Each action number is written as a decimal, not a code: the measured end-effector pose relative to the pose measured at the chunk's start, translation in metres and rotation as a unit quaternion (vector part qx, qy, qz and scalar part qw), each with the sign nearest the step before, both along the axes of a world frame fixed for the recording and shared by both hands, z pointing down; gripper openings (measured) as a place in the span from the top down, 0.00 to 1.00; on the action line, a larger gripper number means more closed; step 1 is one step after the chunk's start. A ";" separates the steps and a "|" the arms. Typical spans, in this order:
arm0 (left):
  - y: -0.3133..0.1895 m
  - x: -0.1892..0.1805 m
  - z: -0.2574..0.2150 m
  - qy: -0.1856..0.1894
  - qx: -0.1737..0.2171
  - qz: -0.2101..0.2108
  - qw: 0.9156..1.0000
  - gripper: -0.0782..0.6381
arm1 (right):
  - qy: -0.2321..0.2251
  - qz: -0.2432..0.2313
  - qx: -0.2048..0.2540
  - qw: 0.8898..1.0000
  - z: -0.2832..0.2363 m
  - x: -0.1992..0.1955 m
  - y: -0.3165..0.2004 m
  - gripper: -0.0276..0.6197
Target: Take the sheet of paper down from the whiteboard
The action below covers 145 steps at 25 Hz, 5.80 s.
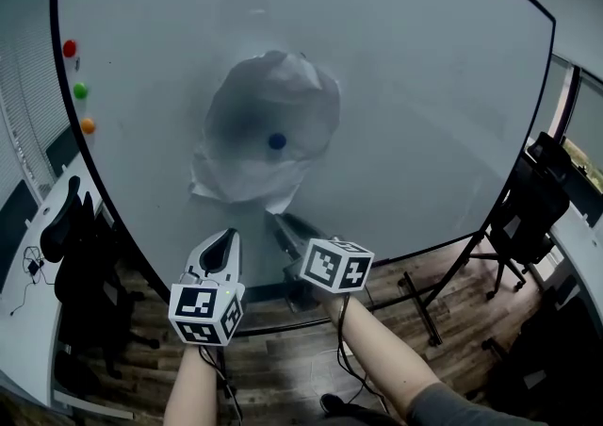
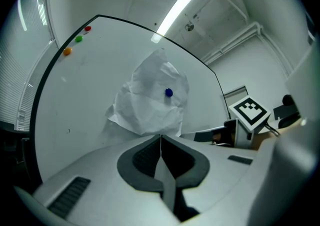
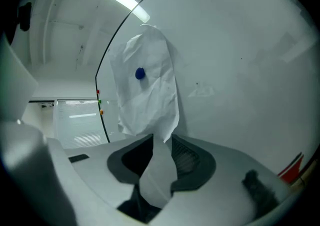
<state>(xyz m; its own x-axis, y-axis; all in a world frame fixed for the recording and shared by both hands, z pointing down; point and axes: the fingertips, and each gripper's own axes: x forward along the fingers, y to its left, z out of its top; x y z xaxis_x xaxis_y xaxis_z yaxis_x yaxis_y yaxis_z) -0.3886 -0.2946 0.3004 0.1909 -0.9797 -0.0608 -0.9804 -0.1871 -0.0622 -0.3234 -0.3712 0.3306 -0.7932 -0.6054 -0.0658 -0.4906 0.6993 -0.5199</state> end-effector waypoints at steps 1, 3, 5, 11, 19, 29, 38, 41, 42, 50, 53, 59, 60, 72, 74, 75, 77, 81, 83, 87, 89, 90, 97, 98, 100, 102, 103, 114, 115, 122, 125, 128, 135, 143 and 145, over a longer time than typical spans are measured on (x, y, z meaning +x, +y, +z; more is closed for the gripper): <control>-0.001 -0.001 0.000 -0.001 0.000 -0.001 1.000 0.87 | -0.001 0.003 0.000 1.000 -0.001 -0.001 -0.003 0.80; -0.004 -0.003 -0.001 -0.003 0.000 -0.005 1.000 0.87 | -0.004 0.003 -0.004 1.000 -0.003 -0.003 -0.009 0.80; -0.005 -0.004 -0.002 0.000 0.001 -0.007 1.000 0.87 | -0.011 0.001 -0.014 1.000 -0.002 -0.005 -0.014 0.80; -0.009 0.004 -0.004 0.003 0.002 -0.005 1.000 0.87 | -0.036 -0.005 -0.017 0.999 -0.009 -0.001 -0.021 0.80; -0.015 0.009 -0.011 0.028 0.003 0.001 1.000 0.87 | 0.012 0.006 -0.005 1.000 -0.007 -0.005 -0.028 0.88; -0.028 0.016 -0.021 0.012 0.005 0.000 1.000 0.87 | 0.024 0.012 -0.001 1.000 0.001 0.012 -0.034 0.92; -0.051 0.050 -0.068 -0.076 0.056 0.004 0.996 0.87 | 0.020 -0.003 0.003 1.000 0.002 0.019 -0.032 0.92; -0.060 0.055 -0.077 -0.095 0.070 0.003 0.993 0.87 | 0.022 -0.007 0.001 1.000 0.004 0.022 -0.032 0.92; -0.062 0.056 -0.080 -0.099 0.076 0.003 0.992 0.87 | 0.023 -0.007 0.001 1.000 0.004 0.024 -0.032 0.92; -0.070 0.060 -0.107 -0.119 0.124 -0.001 0.985 0.72 | 0.022 -0.016 0.005 1.000 0.004 0.028 -0.034 0.92; -0.075 0.063 -0.115 -0.140 0.139 -0.016 0.980 0.69 | 0.023 -0.021 0.006 1.000 0.004 0.028 -0.036 0.92; -0.090 0.068 -0.121 -0.165 0.144 -0.041 0.975 0.68 | 0.018 -0.030 0.004 0.999 0.005 0.027 -0.038 0.92; -0.092 0.067 -0.121 -0.169 0.144 -0.048 0.974 0.68 | 0.018 -0.031 0.003 0.999 0.005 0.028 -0.039 0.92; -0.099 0.070 -0.126 -0.203 0.171 -0.099 0.959 0.66 | 0.016 -0.045 0.000 0.999 0.008 0.023 -0.041 0.92; -0.100 0.068 -0.126 -0.225 0.168 -0.127 0.951 0.67 | 0.016 -0.047 0.001 0.999 0.007 0.023 -0.040 0.92; -0.100 0.068 -0.126 -0.232 0.169 -0.137 0.948 0.69 | 0.017 -0.047 0.002 0.999 0.007 0.022 -0.040 0.92; -0.101 0.068 -0.125 -0.225 0.172 -0.143 0.948 0.69 | 0.017 -0.046 0.002 0.999 0.007 0.024 -0.041 0.92; -0.100 0.066 -0.129 -0.179 0.181 -0.127 0.959 0.72 | 0.015 -0.042 0.001 0.999 0.006 0.027 -0.043 0.92; -0.101 0.064 -0.126 -0.159 0.174 -0.113 0.965 0.72 | 0.017 -0.041 0.002 0.999 0.005 0.029 -0.043 0.92; -0.099 0.062 -0.125 -0.135 0.164 -0.094 0.973 0.72 | 0.023 -0.043 0.011 0.999 0.004 0.030 -0.041 0.92; -0.096 0.061 -0.128 -0.131 0.168 -0.093 0.973 0.72 | 0.018 -0.041 0.012 0.999 0.003 0.033 -0.042 0.92; -0.095 0.061 -0.128 -0.129 0.169 -0.092 0.973 0.72 | 0.015 -0.039 0.011 0.999 0.002 0.035 -0.042 0.92; -0.076 0.055 -0.116 -0.117 0.157 -0.090 0.977 0.72 | 0.025 -0.023 0.017 0.999 0.005 0.045 -0.039 0.92; -0.073 0.054 -0.112 -0.110 0.152 -0.088 0.978 0.72 | 0.032 -0.021 0.023 0.999 0.006 0.046 -0.037 0.92; -0.062 0.051 -0.106 -0.098 0.149 -0.088 0.980 0.72 | 0.048 -0.020 0.032 0.998 0.009 0.048 -0.032 0.92; -0.049 0.046 -0.097 -0.087 0.146 -0.090 0.981 0.72 | 0.068 -0.020 0.041 0.997 0.013 0.049 -0.026 0.92; -0.043 0.042 -0.091 -0.082 0.142 -0.092 0.982 0.72 | 0.079 -0.019 0.046 0.996 0.016 0.050 -0.022 0.92; 0.023 0.009 0.021 -0.024 0.059 -0.098 0.993 0.72 | 0.170 0.026 0.076 0.982 0.060 0.074 0.030 0.92; 0.027 0.009 0.028 -0.022 0.056 -0.095 0.994 0.72 | 0.172 0.031 0.076 0.982 0.064 0.079 0.034 0.92; 0.050 0.010 0.075 -0.001 0.023 -0.097 0.995 0.72 | 0.189 0.048 0.058 0.979 0.093 0.102 0.051 0.92; 0.060 0.015 0.088 0.000 0.010 -0.105 0.994 0.72 | 0.192 0.047 0.067 0.978 0.094 0.110 0.052 0.92; 0.065 0.024 0.094 -0.003 0.002 -0.122 0.993 0.72 | 0.201 0.040 0.084 0.975 0.094 0.122 0.052 0.92; 0.072 0.084 0.098 -0.005 -0.008 -0.163 0.987 0.72 | 0.185 0.006 0.084 0.979 0.096 0.176 0.044 0.92; 0.089 0.168 0.101 0.002 -0.005 -0.211 0.978 0.72 | 0.182 -0.046 0.111 0.976 0.096 0.250 0.046 0.92; 0.096 0.191 0.103 0.001 -0.006 -0.226 0.974 0.72 | 0.178 -0.060 0.114 0.975 0.097 0.270 0.050 0.92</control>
<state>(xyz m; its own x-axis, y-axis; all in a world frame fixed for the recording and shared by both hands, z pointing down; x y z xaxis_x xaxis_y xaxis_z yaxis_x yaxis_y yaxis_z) -0.1977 -0.1984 0.4032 -0.2593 -0.9646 -0.0480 -0.9632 0.2619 -0.0607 -0.0534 -0.3216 0.4278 -0.8549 -0.5081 0.1045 -0.5187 0.8408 -0.1551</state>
